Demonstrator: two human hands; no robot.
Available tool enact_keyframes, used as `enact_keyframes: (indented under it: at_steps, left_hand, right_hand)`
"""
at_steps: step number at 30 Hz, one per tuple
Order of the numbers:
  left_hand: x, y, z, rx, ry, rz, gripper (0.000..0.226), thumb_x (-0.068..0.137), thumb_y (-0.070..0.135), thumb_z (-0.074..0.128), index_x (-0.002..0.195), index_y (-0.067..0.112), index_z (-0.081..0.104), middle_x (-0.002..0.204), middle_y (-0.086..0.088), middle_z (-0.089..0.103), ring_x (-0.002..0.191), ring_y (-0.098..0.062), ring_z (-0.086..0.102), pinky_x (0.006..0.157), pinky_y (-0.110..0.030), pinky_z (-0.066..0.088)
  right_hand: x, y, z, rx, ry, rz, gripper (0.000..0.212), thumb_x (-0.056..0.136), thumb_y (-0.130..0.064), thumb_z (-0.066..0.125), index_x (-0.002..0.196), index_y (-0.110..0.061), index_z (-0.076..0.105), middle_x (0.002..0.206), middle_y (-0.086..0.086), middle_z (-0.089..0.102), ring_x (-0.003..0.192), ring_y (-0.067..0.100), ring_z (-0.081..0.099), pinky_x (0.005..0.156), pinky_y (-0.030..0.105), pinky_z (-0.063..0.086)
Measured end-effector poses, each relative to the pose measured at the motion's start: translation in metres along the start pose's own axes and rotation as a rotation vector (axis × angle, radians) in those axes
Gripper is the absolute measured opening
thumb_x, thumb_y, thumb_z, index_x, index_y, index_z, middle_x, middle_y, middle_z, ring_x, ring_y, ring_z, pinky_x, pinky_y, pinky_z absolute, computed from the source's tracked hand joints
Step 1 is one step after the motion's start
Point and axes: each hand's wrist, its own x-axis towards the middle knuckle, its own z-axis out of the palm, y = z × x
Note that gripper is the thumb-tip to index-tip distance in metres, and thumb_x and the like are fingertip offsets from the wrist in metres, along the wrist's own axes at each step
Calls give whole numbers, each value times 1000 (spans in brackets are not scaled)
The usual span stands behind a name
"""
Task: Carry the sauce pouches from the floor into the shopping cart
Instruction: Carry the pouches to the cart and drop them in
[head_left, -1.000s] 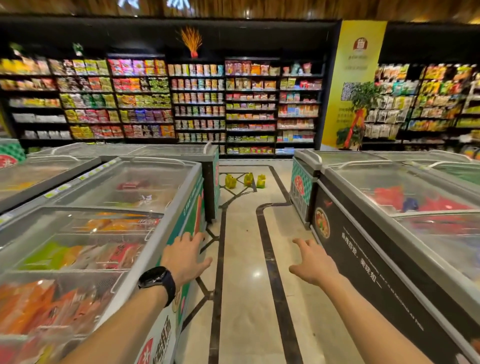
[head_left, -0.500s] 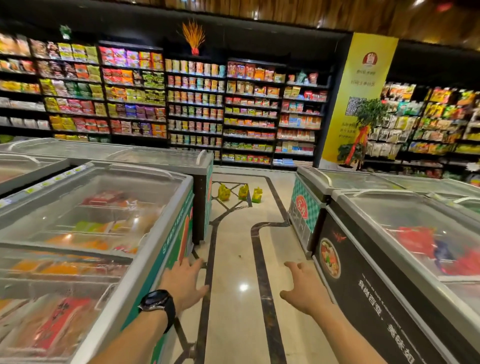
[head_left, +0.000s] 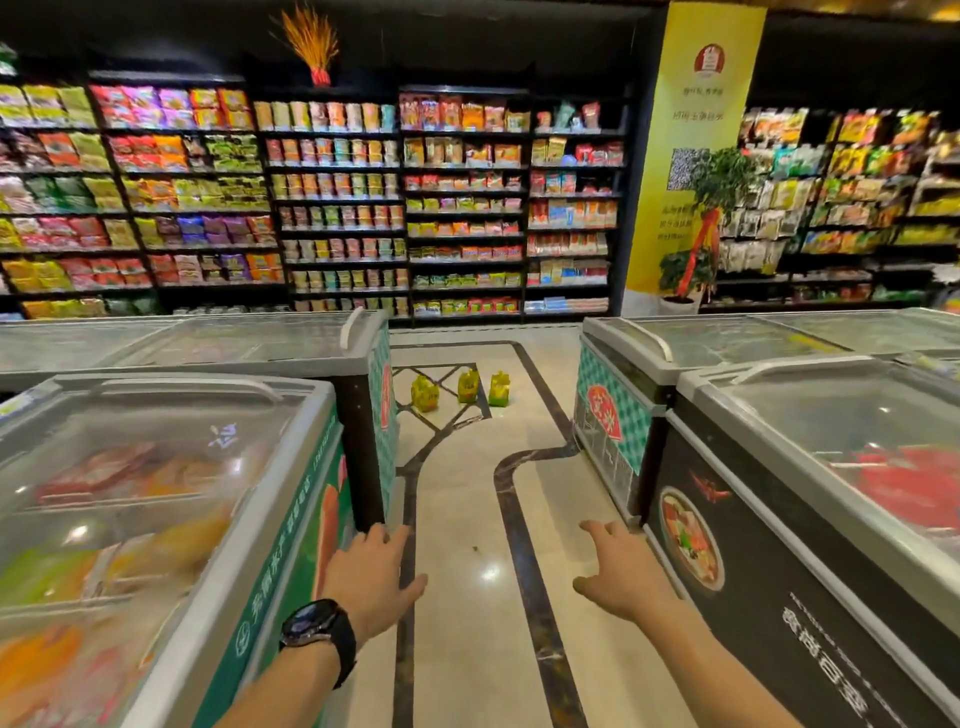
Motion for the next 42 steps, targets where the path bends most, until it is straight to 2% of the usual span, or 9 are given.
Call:
enact_keyframes:
  at_steps: [3, 7, 12, 19, 22, 25, 29, 33, 42]
  left_hand:
    - [78, 5, 0, -29, -13, -64, 69, 89, 65, 48, 148, 33, 32, 136, 1, 50, 126, -20, 48, 95, -34, 52]
    - [165, 8, -4, -85, -22, -125, 64, 90, 63, 50, 145, 33, 35, 129, 2, 52, 115, -17, 53, 90, -31, 53]
    - [285, -6, -6, -95, -4, -134, 63, 90, 63, 49, 142, 31, 37, 124, 1, 53, 112, -20, 55, 90, -35, 53]
    - [476, -34, 26, -55, -156, -162, 70, 90, 62, 47, 149, 29, 29, 143, -2, 46, 131, -23, 47, 111, -42, 37]
    - [558, -42, 28, -94, -137, -128, 68, 91, 62, 48, 148, 28, 32, 142, -1, 48, 129, -22, 50, 103, -37, 46]
    - [629, -46, 31, -146, -126, -122, 65, 91, 60, 50, 146, 29, 36, 140, -1, 50, 125, -22, 52, 99, -36, 49]
    - [712, -58, 46, -223, -141, -122, 62, 91, 60, 51, 143, 29, 39, 140, -1, 51, 124, -21, 54, 100, -36, 49]
    - [803, -75, 66, -250, -143, -170, 59, 91, 60, 50, 140, 29, 41, 134, 0, 55, 120, -20, 56, 95, -36, 51]
    - [1038, -114, 71, -176, -175, -279, 73, 92, 62, 49, 151, 25, 30, 148, -6, 46, 130, -24, 51, 102, -36, 48]
  right_hand:
    - [91, 6, -9, 22, -28, -11, 78, 82, -39, 65, 149, -26, 27, 148, 3, 37, 134, 25, 41, 103, 39, 45]
    - [195, 3, -23, 13, -77, -32, 82, 81, -40, 65, 151, -23, 25, 149, 5, 36, 135, 26, 40, 105, 40, 43]
    - [319, -11, -38, -2, -77, -84, 79, 82, -39, 65, 149, -24, 27, 149, 5, 34, 133, 27, 42, 102, 39, 45]
    - [495, -29, -38, 6, -112, -54, 78, 83, -42, 66, 149, -23, 28, 150, 6, 34, 136, 27, 38, 107, 40, 41]
    - [565, -39, -48, 16, -91, -33, 80, 83, -46, 65, 150, -24, 27, 155, 7, 30, 140, 27, 34, 108, 41, 40]
    - [627, -44, -61, -10, -72, -15, 75, 84, -46, 65, 147, -24, 30, 150, 9, 33, 136, 29, 39, 104, 40, 42]
    - [714, -42, -67, -13, -78, 8, 75, 85, -43, 66, 148, -22, 30, 148, 8, 34, 135, 28, 40, 106, 37, 39]
    - [825, -37, -60, -5, -122, 25, 78, 84, -44, 65, 149, -23, 27, 148, 7, 34, 135, 28, 38, 106, 41, 42]
    - [1100, -53, -53, 1, -236, -28, 79, 83, -47, 66, 148, -23, 28, 145, 9, 37, 133, 31, 41, 106, 46, 43]
